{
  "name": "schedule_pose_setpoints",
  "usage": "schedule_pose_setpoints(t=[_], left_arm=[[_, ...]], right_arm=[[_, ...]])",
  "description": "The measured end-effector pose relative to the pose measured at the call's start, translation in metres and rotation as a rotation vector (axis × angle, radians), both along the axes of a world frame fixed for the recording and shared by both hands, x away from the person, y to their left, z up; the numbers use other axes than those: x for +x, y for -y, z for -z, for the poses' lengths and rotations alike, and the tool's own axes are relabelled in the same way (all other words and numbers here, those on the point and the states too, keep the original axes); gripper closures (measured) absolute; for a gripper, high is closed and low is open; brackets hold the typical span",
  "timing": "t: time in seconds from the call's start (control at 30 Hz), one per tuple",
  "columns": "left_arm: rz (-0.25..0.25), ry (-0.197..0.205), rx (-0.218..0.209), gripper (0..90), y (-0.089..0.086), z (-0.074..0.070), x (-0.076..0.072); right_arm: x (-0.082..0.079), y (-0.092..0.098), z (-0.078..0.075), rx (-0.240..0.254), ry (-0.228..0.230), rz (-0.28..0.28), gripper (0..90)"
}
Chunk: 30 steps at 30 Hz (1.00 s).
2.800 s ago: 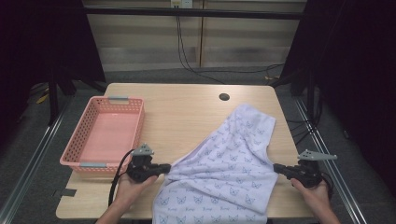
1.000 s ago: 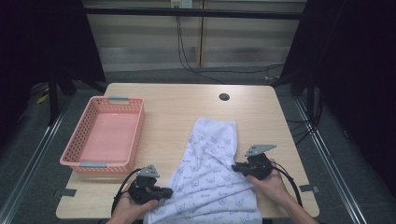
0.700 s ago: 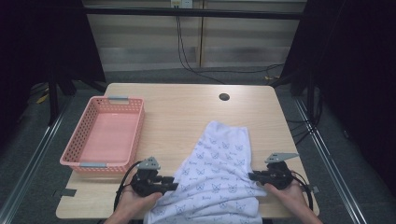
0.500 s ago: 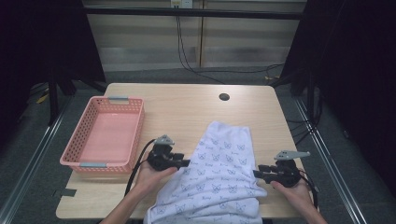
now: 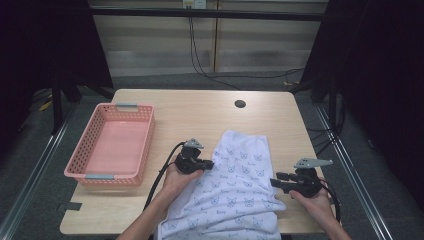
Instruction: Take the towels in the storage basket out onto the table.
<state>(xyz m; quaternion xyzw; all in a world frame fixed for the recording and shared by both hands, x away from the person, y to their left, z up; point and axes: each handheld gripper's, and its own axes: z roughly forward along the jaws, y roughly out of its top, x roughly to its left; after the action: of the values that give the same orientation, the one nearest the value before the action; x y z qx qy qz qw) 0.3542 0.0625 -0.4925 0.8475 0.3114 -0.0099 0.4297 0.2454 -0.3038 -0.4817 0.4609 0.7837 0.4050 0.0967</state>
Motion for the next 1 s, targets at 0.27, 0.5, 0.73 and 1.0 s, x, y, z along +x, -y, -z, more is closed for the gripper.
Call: schedule_pose_setpoints(t=[0.27,0.5,0.73,1.0], left_arm=[[0.198,0.128,-0.065,83.8,0.027,-0.044,-0.046],[0.379,0.056,0.032,74.8,0.058,-0.022,-0.074],[0.321,-0.018,-0.067,57.0,0.034,-0.023,-0.059],[0.206,-0.068,-0.131,66.3,0.005,-0.015,-0.038]], right_arm=[[0.002,-0.001,-0.003,0.013,0.007,0.008,58.4],[0.011,-0.008,-0.006,-0.004,0.020,-0.002,57.3],[0.039,-0.026,0.006,-0.047,0.010,-0.042,53.5],[0.039,-0.037,0.017,-0.157,0.014,-0.074,65.1]])
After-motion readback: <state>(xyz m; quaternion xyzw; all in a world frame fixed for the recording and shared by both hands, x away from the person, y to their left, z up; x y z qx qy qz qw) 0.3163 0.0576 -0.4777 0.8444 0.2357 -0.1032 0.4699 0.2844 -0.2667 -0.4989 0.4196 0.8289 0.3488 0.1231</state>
